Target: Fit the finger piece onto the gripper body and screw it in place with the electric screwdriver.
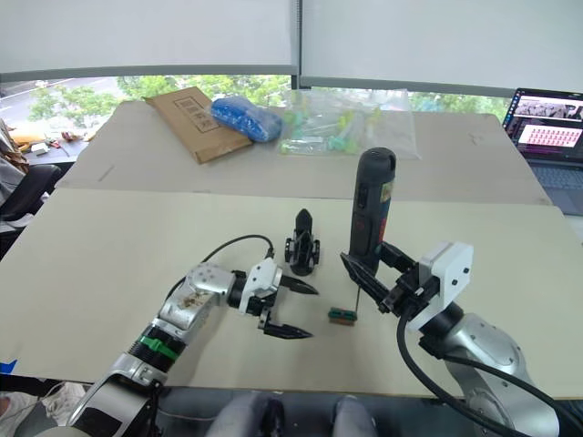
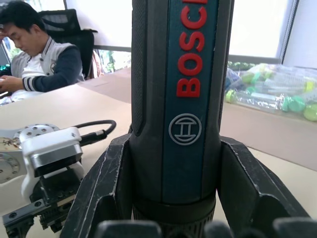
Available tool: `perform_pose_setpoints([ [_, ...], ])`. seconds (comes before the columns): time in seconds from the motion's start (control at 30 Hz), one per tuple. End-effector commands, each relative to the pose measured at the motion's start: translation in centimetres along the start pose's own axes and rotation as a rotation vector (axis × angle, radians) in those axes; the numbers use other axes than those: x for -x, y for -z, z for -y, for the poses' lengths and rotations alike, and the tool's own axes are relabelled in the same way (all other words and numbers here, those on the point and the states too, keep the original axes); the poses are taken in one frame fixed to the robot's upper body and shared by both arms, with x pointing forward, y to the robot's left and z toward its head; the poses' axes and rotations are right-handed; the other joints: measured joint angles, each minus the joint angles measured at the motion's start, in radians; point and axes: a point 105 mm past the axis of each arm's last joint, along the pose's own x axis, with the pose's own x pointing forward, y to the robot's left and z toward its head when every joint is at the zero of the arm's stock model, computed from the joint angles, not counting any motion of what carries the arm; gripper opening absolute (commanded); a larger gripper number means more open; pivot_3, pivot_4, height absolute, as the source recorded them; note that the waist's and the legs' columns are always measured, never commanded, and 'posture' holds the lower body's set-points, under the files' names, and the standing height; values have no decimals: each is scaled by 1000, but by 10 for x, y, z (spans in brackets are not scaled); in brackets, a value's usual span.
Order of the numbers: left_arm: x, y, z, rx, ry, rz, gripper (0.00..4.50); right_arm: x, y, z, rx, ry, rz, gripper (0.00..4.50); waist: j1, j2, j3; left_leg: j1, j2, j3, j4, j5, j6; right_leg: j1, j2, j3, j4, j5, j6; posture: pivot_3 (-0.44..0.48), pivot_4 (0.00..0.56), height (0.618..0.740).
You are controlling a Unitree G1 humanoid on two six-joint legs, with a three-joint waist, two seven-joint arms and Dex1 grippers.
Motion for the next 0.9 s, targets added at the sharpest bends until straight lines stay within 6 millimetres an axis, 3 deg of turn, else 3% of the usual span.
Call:
perform_pose_setpoints([
  [0.03,-6,-7,0,-42,4,19,4500,4,-21,-5,68,-14,84,1953,1,0,0,0,0,0,0,0,0,0,0,0,0,0,0,0,150,740],
  [0.9,-12,-5,-2,-45,-1,21,4500,2,-21,-9,70,-21,97,1953,0,0,0,0,0,0,0,0,0,0,0,0,0,0,0,0,150,740],
])
